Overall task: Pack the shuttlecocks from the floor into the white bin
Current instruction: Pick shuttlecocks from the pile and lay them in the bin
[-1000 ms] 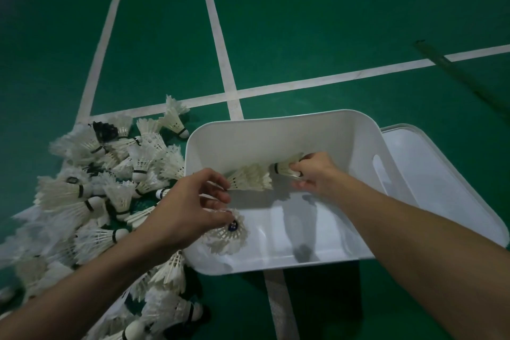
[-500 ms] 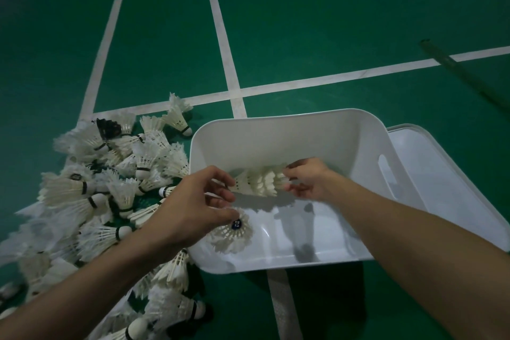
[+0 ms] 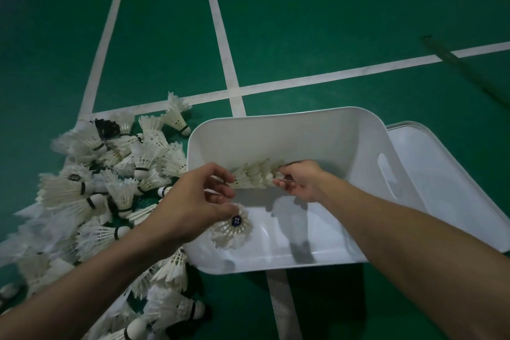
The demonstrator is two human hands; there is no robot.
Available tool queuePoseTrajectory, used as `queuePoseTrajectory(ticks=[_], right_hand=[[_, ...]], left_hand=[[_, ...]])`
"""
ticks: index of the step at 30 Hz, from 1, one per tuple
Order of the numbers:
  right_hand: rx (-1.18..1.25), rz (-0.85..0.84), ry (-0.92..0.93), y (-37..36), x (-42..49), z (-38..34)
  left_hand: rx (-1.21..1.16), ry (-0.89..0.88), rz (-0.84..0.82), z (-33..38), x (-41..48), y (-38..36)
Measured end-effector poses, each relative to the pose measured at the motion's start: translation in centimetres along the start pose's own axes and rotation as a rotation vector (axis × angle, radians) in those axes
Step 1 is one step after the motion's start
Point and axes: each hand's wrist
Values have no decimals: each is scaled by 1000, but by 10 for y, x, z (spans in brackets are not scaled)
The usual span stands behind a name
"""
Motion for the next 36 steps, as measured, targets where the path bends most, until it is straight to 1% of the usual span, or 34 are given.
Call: queuePoseTrajectory(ticks=[3, 5, 6, 8, 9, 10, 11, 12, 13, 15, 17, 18, 19, 21, 22, 23, 24, 26, 27, 28, 32, 36], right_hand=[[-92, 26, 25, 8, 0, -3], [-235, 86, 105, 16, 0, -3], [-353, 139, 182, 19, -3, -4], [-599, 218, 403, 24, -15, -7], [-661, 188, 516, 23, -28, -8], [-680, 84, 605, 20, -44, -9], [-663, -64, 656, 15, -62, -9], [-660, -199, 665, 10, -76, -7], [-671, -292, 659, 4, -88, -5], [-629, -355, 630, -3, -101, -3], [-466, -377, 572, -6, -108, -6], [-422, -392, 551, -6, -109, -7], [-442, -402, 561, -7, -110, -9], [-557, -408, 625, -11, -111, -8], [-617, -394, 659, -13, -110, -7], [-670, -375, 688, -14, -108, -7], [-731, -348, 721, -13, -106, -7], [-878, -271, 781, -6, -96, -10], [-919, -223, 790, 0, -91, -13], [-926, -170, 774, 7, -85, -15], [-753, 62, 650, 37, -64, -26], [-540, 187, 531, 59, -43, -28]], left_hand=[[-2, 4, 6, 1, 1, -1], [-6, 7, 17, 2, 3, -3], [0, 6, 24, 3, 5, -4], [9, 9, 33, 6, 8, -7], [9, 13, 36, 7, 10, -8], [6, 16, 39, 8, 13, -9], [-6, 21, 41, 9, 15, -10], [-25, 27, 41, 11, 17, -11], [-45, 32, 45, 12, 19, -12], [-69, 31, 63, 14, 21, -14], [-55, 17, 86, 14, 23, -15], [-45, 13, 95, 13, 22, -15], [-43, 14, 100, 14, 22, -16], [-29, 7, 87, 14, 21, -16], [0, -10, 67, 16, 19, -16], [81, -56, 49, 17, 17, -16], [234, -132, 49, 19, 16, -14], [581, -321, 108, 20, 14, -4], [690, -393, 151, 19, 13, 2], [754, -427, 187, 18, 13, 8], [872, -419, 271, 6, 15, 28], [875, -393, 267, -14, 22, 43]])
Point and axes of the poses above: each hand's wrist, its own x-axis towards the middle knuckle, its own y-axis out of the back of the hand, z = x × y, and after that the axes turned 8 degrees about y, right-handed
